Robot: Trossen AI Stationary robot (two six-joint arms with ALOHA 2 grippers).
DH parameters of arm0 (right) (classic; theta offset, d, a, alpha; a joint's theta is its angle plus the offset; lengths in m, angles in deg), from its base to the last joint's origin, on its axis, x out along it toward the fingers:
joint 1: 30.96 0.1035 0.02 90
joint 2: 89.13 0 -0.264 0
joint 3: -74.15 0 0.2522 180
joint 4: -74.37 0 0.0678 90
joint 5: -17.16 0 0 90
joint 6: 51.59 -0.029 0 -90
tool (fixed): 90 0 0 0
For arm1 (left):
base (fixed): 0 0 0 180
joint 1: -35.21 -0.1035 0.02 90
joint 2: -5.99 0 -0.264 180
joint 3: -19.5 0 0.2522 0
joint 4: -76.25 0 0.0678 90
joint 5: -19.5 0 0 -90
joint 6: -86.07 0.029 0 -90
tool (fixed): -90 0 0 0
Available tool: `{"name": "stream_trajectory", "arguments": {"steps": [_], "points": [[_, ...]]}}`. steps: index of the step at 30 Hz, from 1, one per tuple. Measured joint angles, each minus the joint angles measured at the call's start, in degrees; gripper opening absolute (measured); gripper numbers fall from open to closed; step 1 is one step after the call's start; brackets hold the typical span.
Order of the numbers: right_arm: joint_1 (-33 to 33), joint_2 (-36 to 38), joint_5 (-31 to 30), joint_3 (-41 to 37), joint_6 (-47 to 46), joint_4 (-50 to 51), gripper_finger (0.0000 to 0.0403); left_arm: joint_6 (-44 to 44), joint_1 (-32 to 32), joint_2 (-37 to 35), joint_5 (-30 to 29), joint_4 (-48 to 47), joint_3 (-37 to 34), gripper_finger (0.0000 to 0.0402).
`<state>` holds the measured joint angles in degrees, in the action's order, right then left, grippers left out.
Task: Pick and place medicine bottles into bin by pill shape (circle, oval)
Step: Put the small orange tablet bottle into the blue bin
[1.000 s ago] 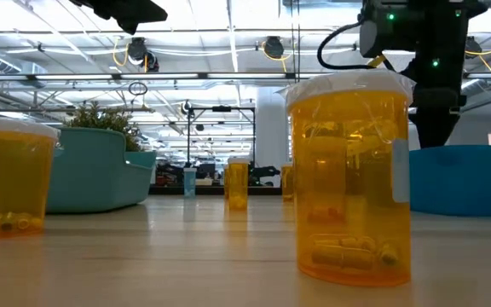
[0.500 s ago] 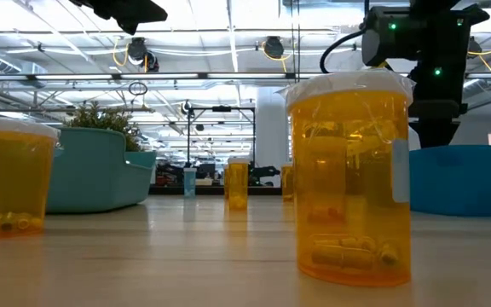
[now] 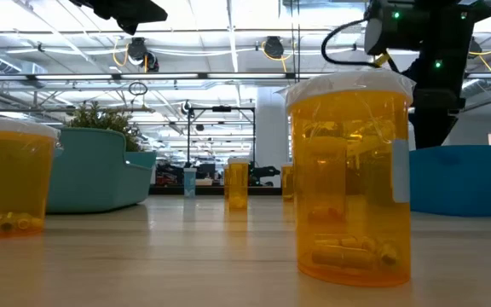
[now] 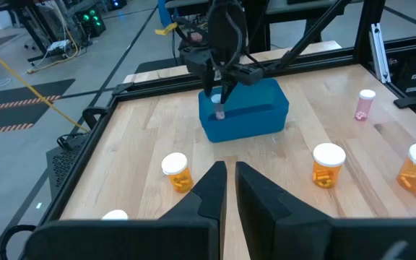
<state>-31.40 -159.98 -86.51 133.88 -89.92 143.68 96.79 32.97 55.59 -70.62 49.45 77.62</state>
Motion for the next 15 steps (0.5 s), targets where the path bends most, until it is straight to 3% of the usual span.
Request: {"name": "stream_trajectory", "arguments": {"steps": [8,15], "points": [[0.27,7.06,-0.39,0.02,0.0,-1.4,0.0203,-0.02,0.01,0.0,-0.01,0.0,0.0,0.0035],[4.37,12.44,-10.8,0.04,1.21,-8.32,0.0203,-0.16,0.02,0.0,-0.01,0.0,0.0,0.0035]]}}
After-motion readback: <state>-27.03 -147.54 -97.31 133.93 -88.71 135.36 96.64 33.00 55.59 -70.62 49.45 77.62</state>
